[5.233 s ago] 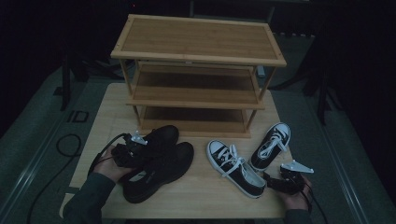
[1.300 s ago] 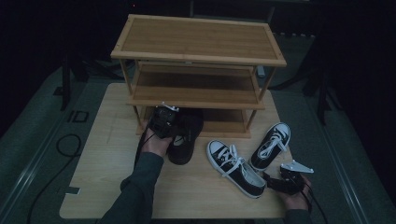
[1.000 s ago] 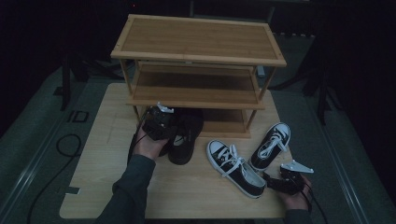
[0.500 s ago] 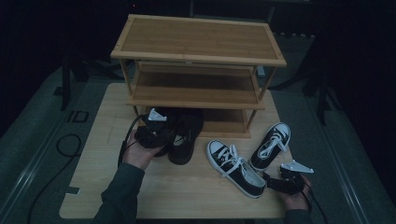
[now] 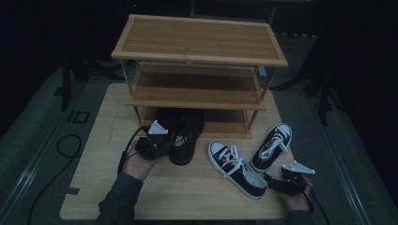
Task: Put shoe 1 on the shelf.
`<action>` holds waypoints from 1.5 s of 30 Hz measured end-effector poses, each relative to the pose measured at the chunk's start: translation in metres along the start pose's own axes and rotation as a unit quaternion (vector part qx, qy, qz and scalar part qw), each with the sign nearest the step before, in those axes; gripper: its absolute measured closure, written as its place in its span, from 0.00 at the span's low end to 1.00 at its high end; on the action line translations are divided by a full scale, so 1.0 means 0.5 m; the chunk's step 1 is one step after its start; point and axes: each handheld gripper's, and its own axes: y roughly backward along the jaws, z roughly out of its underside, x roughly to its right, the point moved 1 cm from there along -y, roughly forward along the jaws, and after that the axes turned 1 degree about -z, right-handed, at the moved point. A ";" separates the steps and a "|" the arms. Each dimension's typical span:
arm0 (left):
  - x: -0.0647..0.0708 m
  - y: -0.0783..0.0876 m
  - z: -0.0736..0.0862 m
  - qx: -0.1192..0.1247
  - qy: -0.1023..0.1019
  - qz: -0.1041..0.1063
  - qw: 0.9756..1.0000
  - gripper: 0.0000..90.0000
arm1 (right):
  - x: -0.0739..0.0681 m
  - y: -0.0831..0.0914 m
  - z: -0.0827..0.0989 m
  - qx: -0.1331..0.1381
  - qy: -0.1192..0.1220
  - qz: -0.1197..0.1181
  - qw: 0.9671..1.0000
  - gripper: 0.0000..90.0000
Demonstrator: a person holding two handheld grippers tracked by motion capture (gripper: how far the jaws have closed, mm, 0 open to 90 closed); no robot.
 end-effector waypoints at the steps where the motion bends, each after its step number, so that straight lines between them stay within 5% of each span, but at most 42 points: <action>1: 0.001 -0.001 0.003 -0.003 -0.003 -0.001 1.000 1.00 | 0.000 0.000 0.000 0.000 0.000 0.000 1.000 0.21; 7: 0.002 -0.004 0.016 -0.007 -0.006 -0.004 1.000 1.00 | 0.000 0.000 0.000 0.000 -0.001 0.000 1.000 0.21; 19: 0.007 -0.059 0.066 -0.037 0.004 0.012 0.999 1.00 | 0.000 0.000 0.000 0.000 0.000 0.000 1.000 0.21; 32: 0.019 -0.134 0.111 -0.104 -0.015 0.013 0.994 1.00 | 0.000 0.000 0.000 0.000 0.000 0.000 1.000 0.21; 45: 0.006 -0.148 0.092 -0.091 0.021 -0.017 0.995 1.00 | 0.000 0.000 0.000 0.000 -0.001 0.000 1.000 0.21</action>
